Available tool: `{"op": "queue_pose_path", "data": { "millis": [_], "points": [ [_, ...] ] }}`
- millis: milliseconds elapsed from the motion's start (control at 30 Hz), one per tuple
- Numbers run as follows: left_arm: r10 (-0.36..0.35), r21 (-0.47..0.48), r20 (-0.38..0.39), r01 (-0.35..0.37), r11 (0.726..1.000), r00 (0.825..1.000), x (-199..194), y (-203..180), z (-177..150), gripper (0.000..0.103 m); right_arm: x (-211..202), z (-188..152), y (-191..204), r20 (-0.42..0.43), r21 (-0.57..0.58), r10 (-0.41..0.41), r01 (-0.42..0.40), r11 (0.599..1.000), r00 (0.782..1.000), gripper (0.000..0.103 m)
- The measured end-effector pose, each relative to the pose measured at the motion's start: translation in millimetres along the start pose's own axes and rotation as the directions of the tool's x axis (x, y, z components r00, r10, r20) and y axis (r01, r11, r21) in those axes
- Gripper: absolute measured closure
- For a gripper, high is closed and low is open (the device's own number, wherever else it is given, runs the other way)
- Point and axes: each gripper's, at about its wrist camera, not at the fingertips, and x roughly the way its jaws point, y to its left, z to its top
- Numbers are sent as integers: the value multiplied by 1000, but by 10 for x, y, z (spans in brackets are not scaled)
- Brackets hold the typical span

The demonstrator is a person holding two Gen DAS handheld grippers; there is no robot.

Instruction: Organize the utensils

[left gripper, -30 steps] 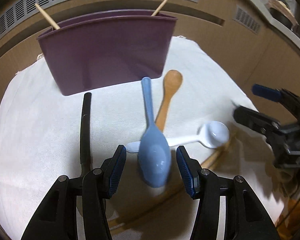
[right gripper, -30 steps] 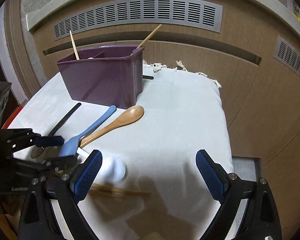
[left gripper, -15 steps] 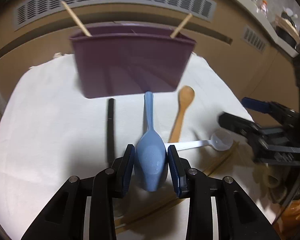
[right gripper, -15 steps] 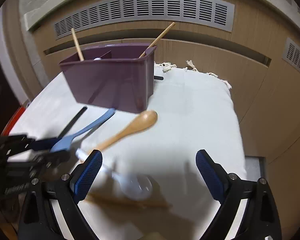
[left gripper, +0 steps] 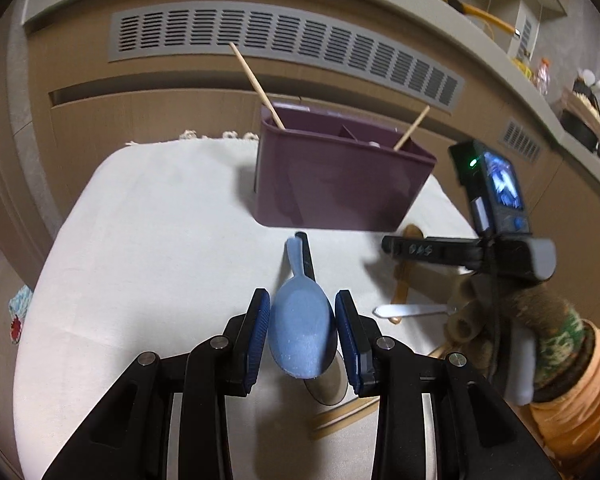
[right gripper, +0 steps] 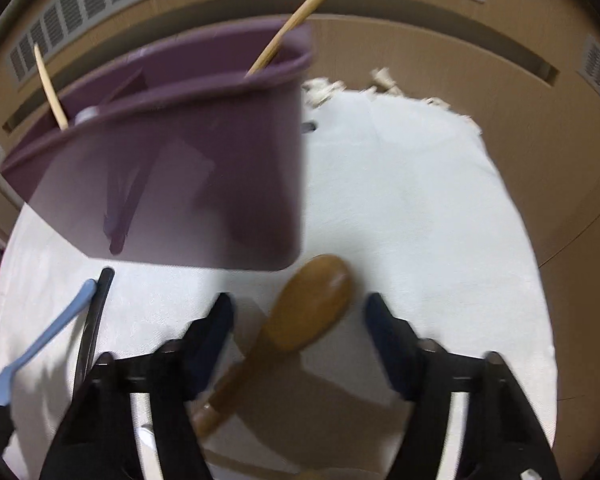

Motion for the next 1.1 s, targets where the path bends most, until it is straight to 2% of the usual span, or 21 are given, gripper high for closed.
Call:
{"op": "queue_pose_path", "data": {
  "millis": [33,100,167,300,467,500,533,567,733,767,800,900,1000,1067,1100],
  "points": [
    [-2,-2,9,2,1000,1000,-33,13,5,68,-12,-7,28,10,-14,-2,2,1000,1000,59],
    [-6,-2,24,6,1000,1000,-87,18,10,68,-42,-22,67,13,-49,3,-2,999,1000,68],
    [-4,-2,40,4,1000,999,-156,11,-4,68,-95,-52,64,16,-79,26,-25,997,1000,69],
    [0,9,66,-1,1000,998,-249,-31,29,69,-323,-119,44,72,-125,54,-45,991,996,70],
    [4,27,99,-7,1000,995,-394,-120,80,69,-819,-241,-15,168,-179,133,-102,979,977,72],
    [4,33,110,-7,999,994,-441,-149,94,70,-913,-252,-22,188,-193,146,-109,975,971,75],
    [4,38,118,-8,999,993,-476,-172,101,70,-1003,-275,-14,202,-205,156,-114,972,967,91],
    [4,46,129,-10,999,992,-528,-208,110,71,-1098,-307,-10,216,-220,169,-120,968,962,100],
    [8,75,167,-20,997,986,-736,-371,140,78,-1479,-436,-3,272,-278,210,-132,951,939,100],
    [8,76,168,-22,997,986,-758,-388,145,91,-1537,-464,-18,276,-283,224,-143,948,935,100],
    [14,77,167,-27,997,986,-779,-408,149,94,-1558,-456,-43,274,-283,236,-156,946,932,100],
    [25,75,165,-38,996,986,-825,-429,146,94,-1621,-492,-84,260,-281,267,-192,940,928,100],
    [45,66,159,-56,996,986,-821,-392,138,94,-1483,-496,-135,239,-287,258,-186,940,936,100],
    [56,43,136,-63,997,989,-759,-313,131,94,-1276,-494,-108,184,-314,261,-194,929,948,97],
    [57,42,108,-62,997,993,-696,-277,121,94,-1191,-503,-80,165,-324,250,-187,927,954,90]
  ]
}}
